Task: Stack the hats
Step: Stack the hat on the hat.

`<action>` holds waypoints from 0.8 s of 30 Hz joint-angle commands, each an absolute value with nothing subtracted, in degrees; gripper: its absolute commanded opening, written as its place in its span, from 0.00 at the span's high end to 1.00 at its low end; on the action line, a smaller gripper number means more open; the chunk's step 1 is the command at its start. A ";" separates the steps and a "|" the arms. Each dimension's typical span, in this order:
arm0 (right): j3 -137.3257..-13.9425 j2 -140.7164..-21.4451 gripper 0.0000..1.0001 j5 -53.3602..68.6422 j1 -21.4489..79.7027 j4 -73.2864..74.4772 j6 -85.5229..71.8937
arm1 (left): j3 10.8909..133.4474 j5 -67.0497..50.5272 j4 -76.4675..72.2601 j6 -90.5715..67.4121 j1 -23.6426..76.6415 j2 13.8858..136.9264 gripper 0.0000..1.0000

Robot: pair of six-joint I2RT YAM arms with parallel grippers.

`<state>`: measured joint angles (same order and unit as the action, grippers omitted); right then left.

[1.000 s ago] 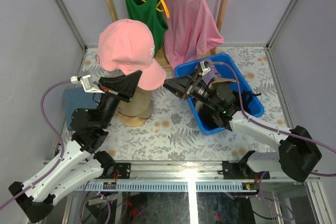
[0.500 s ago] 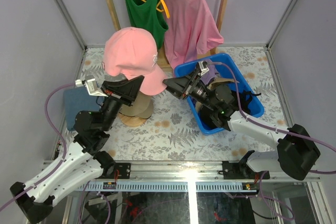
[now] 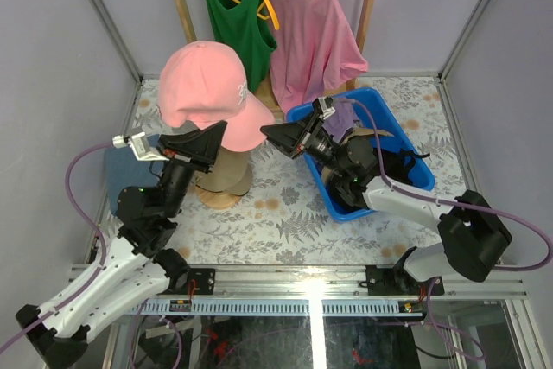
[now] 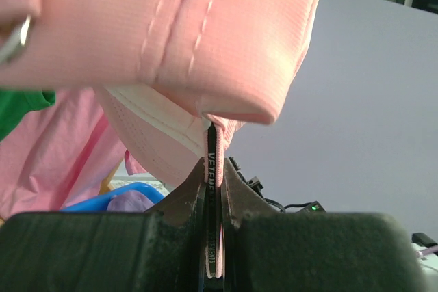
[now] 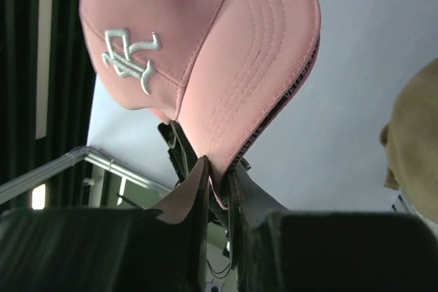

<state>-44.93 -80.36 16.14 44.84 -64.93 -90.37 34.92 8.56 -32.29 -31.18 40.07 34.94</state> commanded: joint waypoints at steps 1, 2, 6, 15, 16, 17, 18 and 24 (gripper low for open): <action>-48.46 -84.05 0.91 19.64 44.81 -73.14 -90.88 | 33.75 6.21 -34.45 -30.91 40.61 31.57 1.00; -48.49 -85.00 0.95 20.16 44.42 -74.30 -91.22 | 33.41 6.21 -34.45 -30.91 40.63 30.58 1.00; -48.50 -88.56 1.00 21.88 42.82 -76.43 -91.82 | 31.72 6.21 -34.45 -30.91 40.65 26.69 1.00; -48.08 -97.04 1.00 26.97 38.87 -84.77 -95.76 | 27.19 6.21 -34.45 -30.91 40.66 20.88 1.00; -48.22 -98.03 1.00 27.44 38.51 -85.74 -96.31 | 26.98 6.21 -34.45 -30.91 40.59 20.39 1.00; -48.39 -98.94 1.00 27.81 38.16 -86.84 -96.73 | 26.74 6.21 -34.45 -30.91 40.65 19.93 1.00; -48.68 -99.94 1.00 28.26 37.82 -87.79 -97.22 | 26.52 6.21 -34.45 -30.91 40.61 19.43 1.00; -50.73 -104.83 1.00 30.30 36.05 -93.69 -100.64 | 24.90 6.21 -34.45 -30.91 40.61 16.01 1.00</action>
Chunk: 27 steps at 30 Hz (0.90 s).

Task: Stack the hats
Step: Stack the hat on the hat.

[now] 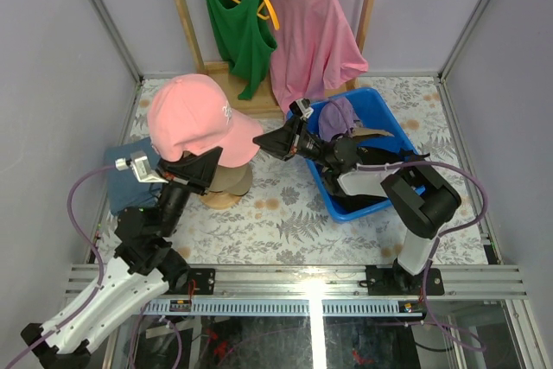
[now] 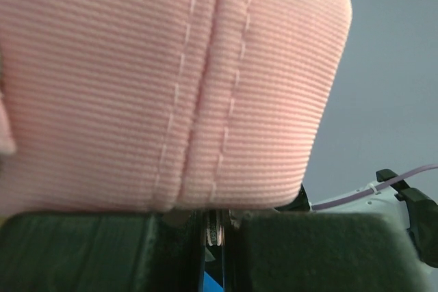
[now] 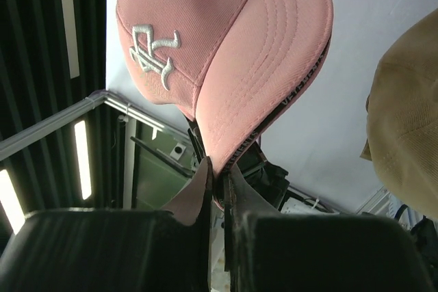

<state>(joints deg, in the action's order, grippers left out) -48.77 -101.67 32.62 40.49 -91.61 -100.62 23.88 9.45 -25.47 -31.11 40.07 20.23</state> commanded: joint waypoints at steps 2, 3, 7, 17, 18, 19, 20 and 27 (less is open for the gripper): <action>-51.50 -106.20 1.00 31.14 35.41 -95.06 -101.45 | 24.49 6.21 -34.45 -30.91 40.61 15.01 1.00; -51.83 -106.68 1.00 31.50 35.08 -95.62 -101.84 | 24.40 6.21 -34.45 -30.91 40.63 14.55 1.00; -52.47 -107.91 1.00 32.49 33.85 -97.02 -103.05 | 23.68 6.21 -34.45 -30.91 40.56 12.72 1.00; -53.46 -109.04 1.00 33.29 31.91 -97.33 -103.91 | 24.39 6.21 -34.45 -30.91 40.61 8.01 1.00; -53.75 -109.07 1.00 33.31 31.83 -97.36 -104.11 | 24.92 6.21 -34.45 -30.91 40.61 7.96 1.00; -54.04 -109.08 1.00 33.27 31.75 -97.37 -104.17 | 25.48 6.21 -34.45 -30.91 40.65 7.98 1.00; -54.29 -109.06 1.00 33.21 31.73 -97.33 -104.26 | 26.08 6.21 -34.45 -30.91 40.62 7.96 1.00; -56.15 -109.57 1.00 32.54 31.40 -97.34 -105.26 | 29.48 6.21 -34.45 -30.91 40.64 7.96 1.00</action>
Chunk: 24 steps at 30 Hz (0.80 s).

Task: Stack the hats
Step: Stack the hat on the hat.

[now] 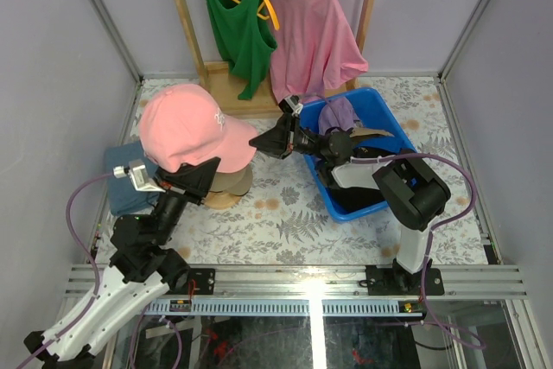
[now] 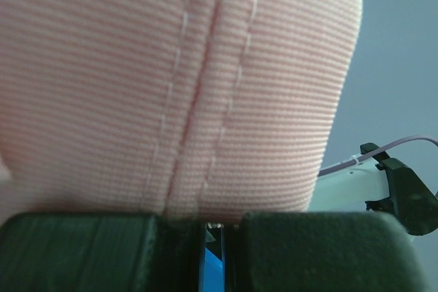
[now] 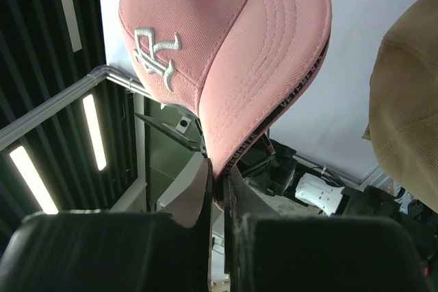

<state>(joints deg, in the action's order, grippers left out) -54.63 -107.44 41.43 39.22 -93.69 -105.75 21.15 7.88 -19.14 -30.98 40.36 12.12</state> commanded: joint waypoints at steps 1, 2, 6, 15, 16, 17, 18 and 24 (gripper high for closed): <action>-56.53 -109.68 1.00 32.53 31.38 -97.34 -105.29 | 30.07 6.21 -34.45 -30.91 40.61 8.32 1.00; -57.03 -109.76 1.00 32.59 31.38 -97.32 -105.44 | 30.48 6.21 -34.45 -30.91 40.61 8.52 1.00; -58.18 -109.79 1.00 32.42 31.22 -97.29 -106.00 | 32.06 6.21 -34.45 -30.91 40.61 9.13 1.00; -58.62 -109.32 1.00 30.31 29.89 -97.38 -106.33 | 33.44 6.21 -34.45 -30.91 40.65 9.67 1.00; -59.00 -109.33 1.00 30.06 29.88 -97.40 -106.39 | 33.43 6.21 -34.45 -30.91 40.62 9.77 1.00; -59.43 -109.21 1.00 29.94 29.90 -97.46 -106.50 | 33.40 6.21 -34.45 -30.91 40.65 10.06 1.00; -59.85 -108.99 1.00 29.70 29.91 -97.48 -106.60 | 33.40 6.21 -34.45 -30.91 40.69 10.40 1.00; -59.94 -106.18 1.00 28.98 28.97 -97.40 -106.47 | 35.62 6.21 -34.45 -30.91 40.63 12.51 1.00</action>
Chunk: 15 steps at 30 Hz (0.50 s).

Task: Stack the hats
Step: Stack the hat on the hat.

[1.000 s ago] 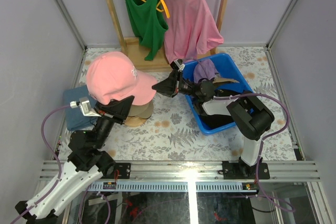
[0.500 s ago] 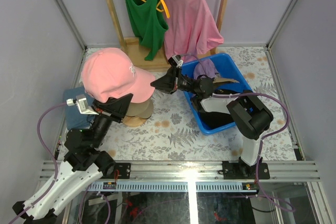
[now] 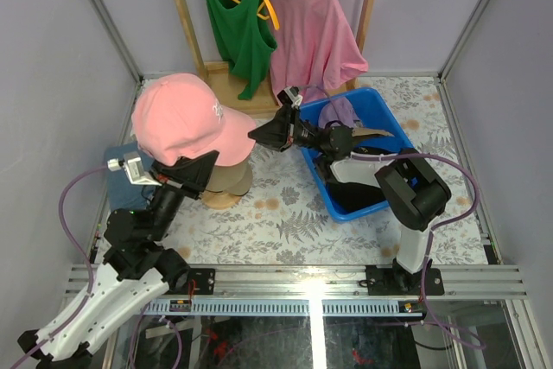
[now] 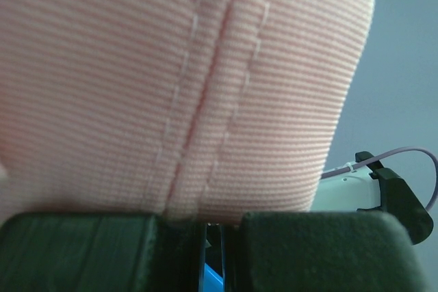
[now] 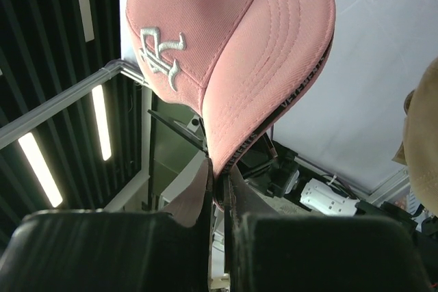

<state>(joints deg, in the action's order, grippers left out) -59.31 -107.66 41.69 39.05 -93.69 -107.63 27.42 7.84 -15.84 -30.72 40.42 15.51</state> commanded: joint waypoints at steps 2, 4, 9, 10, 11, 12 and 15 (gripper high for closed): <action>-58.89 -104.52 1.00 28.61 27.93 -97.34 -105.79 | 36.92 6.21 -34.45 -30.91 40.61 13.27 1.00; -58.03 -103.11 1.00 28.21 26.92 -97.04 -105.15 | 38.65 6.21 -34.45 -30.91 40.62 14.56 1.00; -59.40 -99.51 1.00 29.18 26.89 -89.38 -100.68 | 46.47 11.85 13.90 -68.41 40.61 20.72 0.02; -59.51 -98.63 1.00 29.28 26.89 -87.87 -99.65 | 48.71 9.83 14.06 -70.04 40.61 22.35 0.02; -59.54 -97.67 1.00 29.49 26.89 -86.35 -98.49 | 50.72 7.55 13.94 -71.67 40.63 23.81 0.04; -59.58 -96.73 1.00 29.60 26.91 -84.58 -97.27 | 52.57 5.26 13.49 -73.45 40.61 25.17 0.05; -59.38 -93.54 1.00 29.83 26.90 -80.46 -93.76 | 53.94 -0.19 7.54 -79.41 40.61 26.99 0.08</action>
